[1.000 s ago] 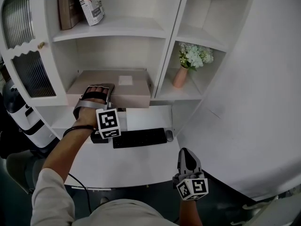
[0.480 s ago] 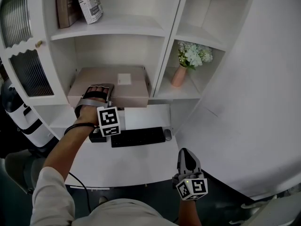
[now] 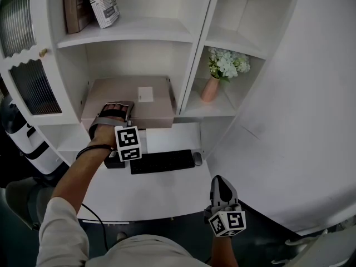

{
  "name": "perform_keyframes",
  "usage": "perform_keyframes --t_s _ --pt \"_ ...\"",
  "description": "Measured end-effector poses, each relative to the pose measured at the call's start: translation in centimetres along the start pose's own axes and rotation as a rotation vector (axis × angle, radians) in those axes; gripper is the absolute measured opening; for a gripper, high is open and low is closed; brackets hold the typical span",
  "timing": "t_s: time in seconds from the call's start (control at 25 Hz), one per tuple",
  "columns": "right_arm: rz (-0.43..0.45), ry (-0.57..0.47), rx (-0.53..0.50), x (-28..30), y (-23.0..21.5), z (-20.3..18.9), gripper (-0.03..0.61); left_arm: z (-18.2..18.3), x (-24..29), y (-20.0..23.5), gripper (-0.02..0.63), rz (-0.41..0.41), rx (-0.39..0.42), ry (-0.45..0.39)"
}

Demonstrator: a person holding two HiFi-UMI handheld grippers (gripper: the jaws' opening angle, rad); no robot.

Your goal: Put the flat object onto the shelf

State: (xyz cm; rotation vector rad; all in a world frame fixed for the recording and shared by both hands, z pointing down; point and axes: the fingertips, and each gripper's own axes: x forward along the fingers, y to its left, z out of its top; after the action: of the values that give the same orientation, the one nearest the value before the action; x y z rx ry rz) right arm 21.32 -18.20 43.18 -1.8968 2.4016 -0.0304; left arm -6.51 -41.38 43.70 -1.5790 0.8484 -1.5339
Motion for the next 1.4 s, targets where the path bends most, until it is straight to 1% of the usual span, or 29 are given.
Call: perform_keyframes --t_s 0.24,0.72,1.4 --pt "-0.004 0.003 0.001 0.1 -0.3 0.0 0.003 0.0 0.7 -0.3 0.400 -0.045 -0.003 0.000" --pt "-0.021 0.010 0.003 0.2 -0.9 -0.3 0.003 -0.2 2.0 0.4 0.403 -0.060 -0.014 -0.012" --pt "-0.023 0.017 0.001 0.2 -0.6 -0.4 0.003 -0.8 3.5 1.1 0.405 -0.084 -0.022 -0.033"
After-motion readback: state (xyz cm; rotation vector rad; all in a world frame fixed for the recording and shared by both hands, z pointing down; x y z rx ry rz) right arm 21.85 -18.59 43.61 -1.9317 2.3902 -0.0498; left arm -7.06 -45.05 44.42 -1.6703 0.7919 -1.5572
